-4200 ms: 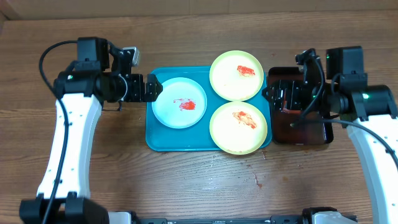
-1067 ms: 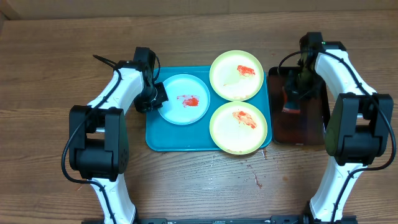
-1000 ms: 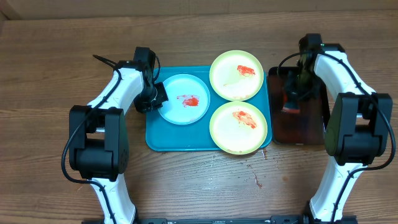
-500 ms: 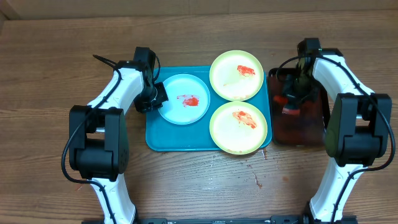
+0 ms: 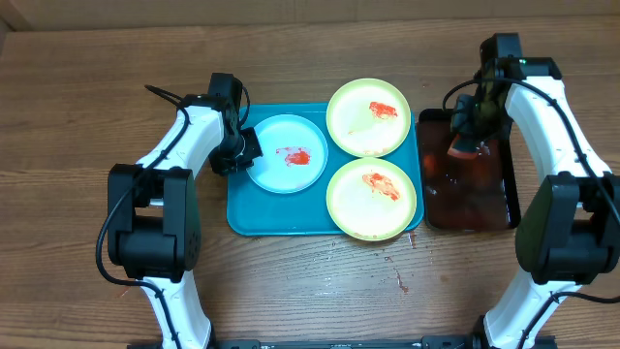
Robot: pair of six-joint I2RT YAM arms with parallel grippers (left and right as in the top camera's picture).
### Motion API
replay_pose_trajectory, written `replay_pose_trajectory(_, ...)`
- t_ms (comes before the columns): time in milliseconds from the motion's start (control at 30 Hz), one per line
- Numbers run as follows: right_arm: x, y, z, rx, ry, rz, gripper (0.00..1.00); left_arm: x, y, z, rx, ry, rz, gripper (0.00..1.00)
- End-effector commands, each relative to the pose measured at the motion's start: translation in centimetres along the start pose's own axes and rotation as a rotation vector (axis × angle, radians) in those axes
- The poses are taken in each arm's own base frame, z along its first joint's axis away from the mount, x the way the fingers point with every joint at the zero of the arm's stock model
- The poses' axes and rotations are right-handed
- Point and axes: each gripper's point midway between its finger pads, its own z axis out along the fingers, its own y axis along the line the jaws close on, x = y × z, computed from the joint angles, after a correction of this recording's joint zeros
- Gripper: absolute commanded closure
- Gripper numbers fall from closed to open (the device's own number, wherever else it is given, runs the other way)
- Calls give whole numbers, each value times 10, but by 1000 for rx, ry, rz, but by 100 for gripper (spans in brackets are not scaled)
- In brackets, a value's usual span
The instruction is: Clean dirty plates on tray and stack at the side
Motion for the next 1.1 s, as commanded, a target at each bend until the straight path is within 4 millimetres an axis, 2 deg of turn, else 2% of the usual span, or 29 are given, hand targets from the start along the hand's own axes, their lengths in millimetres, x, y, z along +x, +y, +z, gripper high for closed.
replay_pose_trajectory(0, 1, -4, 5, 18, -13, -67, 96, -1, 5, 14, -32, 12, 11, 96)
replay_pose_trajectory(367, 29, -6, 68, -16, -8, -158, 96, -1, 5, 14, -31, 12, 11, 96)
replay_pose_trajectory(733, 50, -3, 105, -66, -27, -156, 96, -1, 5, 14, -31, 12, 11, 96)
replay_pose_trajectory(867, 69, -8, 123, -58, 13, -141, 96, -2, 5, 14, -30, 8, 11, 96)
replay_pose_trajectory(1067, 92, -14, 140, -57, 38, -104, 96, -3, 4, 14, -28, 4, 11, 96)
